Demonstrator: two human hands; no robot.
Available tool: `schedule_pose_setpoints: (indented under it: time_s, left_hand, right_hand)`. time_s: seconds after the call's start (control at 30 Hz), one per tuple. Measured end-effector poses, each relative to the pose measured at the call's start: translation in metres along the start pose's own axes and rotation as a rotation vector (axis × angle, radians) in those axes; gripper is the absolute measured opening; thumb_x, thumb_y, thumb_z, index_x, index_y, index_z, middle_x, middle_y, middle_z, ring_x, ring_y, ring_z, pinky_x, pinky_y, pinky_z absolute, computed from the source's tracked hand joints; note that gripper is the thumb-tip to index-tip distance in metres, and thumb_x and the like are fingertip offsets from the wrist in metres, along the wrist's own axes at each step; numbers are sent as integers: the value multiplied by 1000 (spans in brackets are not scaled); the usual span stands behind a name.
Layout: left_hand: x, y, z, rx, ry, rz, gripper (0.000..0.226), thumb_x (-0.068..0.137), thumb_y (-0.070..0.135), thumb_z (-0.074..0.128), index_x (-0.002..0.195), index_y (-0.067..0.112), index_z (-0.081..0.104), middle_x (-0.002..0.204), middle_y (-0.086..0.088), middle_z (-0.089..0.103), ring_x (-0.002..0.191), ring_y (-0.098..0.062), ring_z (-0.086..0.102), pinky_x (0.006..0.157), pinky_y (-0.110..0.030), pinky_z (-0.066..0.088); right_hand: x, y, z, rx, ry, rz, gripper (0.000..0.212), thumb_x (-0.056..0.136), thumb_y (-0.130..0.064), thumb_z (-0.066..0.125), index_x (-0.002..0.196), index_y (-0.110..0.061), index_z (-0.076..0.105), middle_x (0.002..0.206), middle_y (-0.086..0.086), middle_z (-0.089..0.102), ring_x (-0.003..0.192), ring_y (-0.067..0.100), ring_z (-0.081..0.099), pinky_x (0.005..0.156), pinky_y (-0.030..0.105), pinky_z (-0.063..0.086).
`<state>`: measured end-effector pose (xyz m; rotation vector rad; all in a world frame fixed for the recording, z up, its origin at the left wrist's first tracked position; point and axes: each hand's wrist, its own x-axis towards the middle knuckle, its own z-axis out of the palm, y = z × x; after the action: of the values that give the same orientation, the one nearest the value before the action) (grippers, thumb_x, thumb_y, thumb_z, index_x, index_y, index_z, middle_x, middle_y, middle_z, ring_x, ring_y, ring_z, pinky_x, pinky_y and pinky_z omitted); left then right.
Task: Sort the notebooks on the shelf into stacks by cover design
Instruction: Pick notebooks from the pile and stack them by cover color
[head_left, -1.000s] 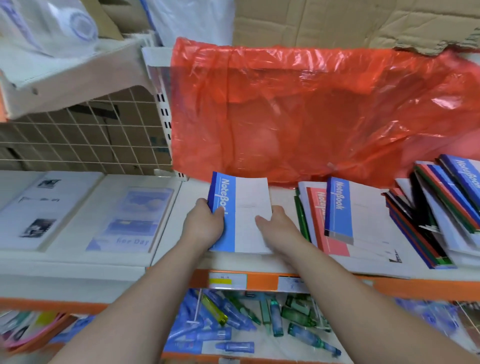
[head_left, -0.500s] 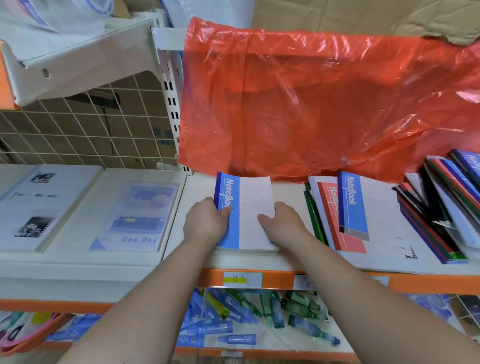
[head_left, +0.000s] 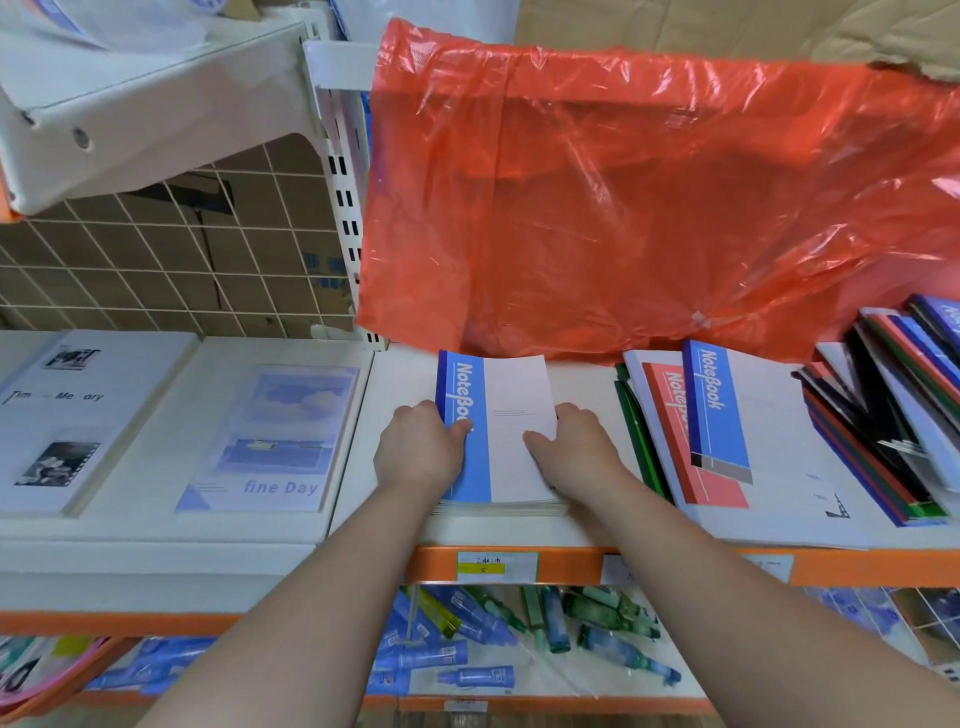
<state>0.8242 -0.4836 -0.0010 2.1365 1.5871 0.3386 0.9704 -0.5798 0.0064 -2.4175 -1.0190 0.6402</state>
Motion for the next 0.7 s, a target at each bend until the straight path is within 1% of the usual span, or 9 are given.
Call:
schedule_pose_setpoints:
  time_s: [0.07,0.2,0.33,0.4,0.6,0.7]
  left_hand:
    - [1,-1,1,-7,-3,-1,40,92,50,58,103,12,61,106,-10,63,94,-32,62,70,-36,48]
    - [3,-1,2,-15,-14,-4,38,92,51,58,100,14,61,105,-9,63,90,-29,62,66,-33,44]
    - [2,-3,2,-24,-27,-14,38,92,51,57,99,14,60,105,-8,63,89,-28,62,67,-33,47]
    - [2,-3,2,-20,-31,-17,38,92,51,57,99,14,60,105,-8,63,89,-28,61,66,-32,45]
    - [1,-2,2,-19,-45,-21,39,93,52,56,101,14,61,107,-9,63,86,-26,59,66,-32,43]
    - [0,-2,3,-21,-52,-23,41,92,53,56,103,14,62,108,-8,63,88,-25,61,65,-32,46]
  right_hand:
    - [0,-1,1,4,7,-6,44,93,-41,53,125,-11,50,123,10,48,101,27,57,89,40,50]
    - [0,0,1,-7,10,0,43,93,-41,53,124,-12,49,123,10,44,99,29,57,88,38,49]
    - [0,2,2,-1,9,-4,42,93,-41,53,123,-12,50,123,9,42,98,28,58,88,38,49]
    - [1,3,2,10,4,-3,42,92,-42,53,123,-13,51,123,8,41,98,28,58,89,39,50]
    - [3,6,3,15,-4,-3,43,93,-43,52,124,-14,52,124,9,43,106,28,55,92,41,48]
    - [3,6,3,16,-10,3,42,94,-42,52,124,-13,52,124,10,44,108,28,54,92,40,48]
